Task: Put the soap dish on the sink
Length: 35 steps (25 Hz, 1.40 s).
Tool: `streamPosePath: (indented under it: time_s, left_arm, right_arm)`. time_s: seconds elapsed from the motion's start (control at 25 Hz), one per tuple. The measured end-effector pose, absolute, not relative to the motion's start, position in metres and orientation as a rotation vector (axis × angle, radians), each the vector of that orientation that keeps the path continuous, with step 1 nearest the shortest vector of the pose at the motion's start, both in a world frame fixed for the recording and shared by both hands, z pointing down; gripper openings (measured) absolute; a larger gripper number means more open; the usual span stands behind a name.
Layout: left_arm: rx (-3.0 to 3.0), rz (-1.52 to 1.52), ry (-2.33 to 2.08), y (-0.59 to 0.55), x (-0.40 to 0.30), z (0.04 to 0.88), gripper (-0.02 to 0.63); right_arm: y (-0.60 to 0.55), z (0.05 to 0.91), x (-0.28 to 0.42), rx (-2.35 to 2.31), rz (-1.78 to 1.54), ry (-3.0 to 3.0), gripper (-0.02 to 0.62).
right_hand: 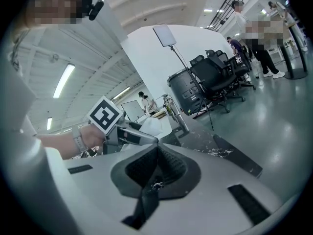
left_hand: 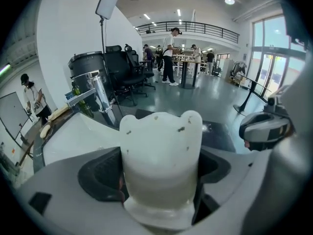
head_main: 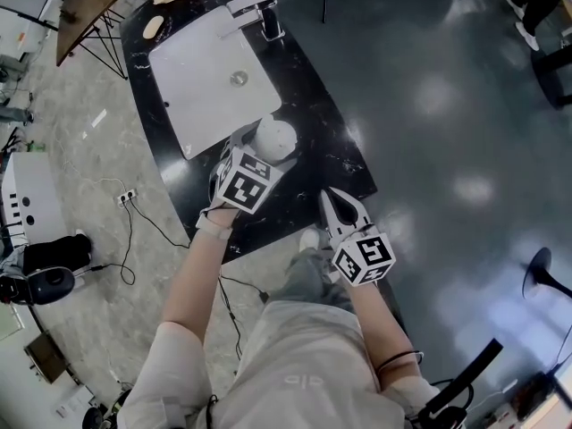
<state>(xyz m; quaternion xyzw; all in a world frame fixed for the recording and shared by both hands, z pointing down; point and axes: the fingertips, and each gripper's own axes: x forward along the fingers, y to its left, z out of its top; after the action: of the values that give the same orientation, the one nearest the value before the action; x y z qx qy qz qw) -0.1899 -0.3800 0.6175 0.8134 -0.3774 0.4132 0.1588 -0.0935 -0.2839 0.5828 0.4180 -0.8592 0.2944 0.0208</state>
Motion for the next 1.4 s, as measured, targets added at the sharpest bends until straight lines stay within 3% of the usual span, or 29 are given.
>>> streamPosePath:
  time_s: [1.4]
  left_arm:
    - [2.308,1.827,-0.602,-0.382,-0.154,0.663,0.446]
  right_arm:
    - [-0.278,0.595,-0.068,1.386,0.932,-2.621,0.020]
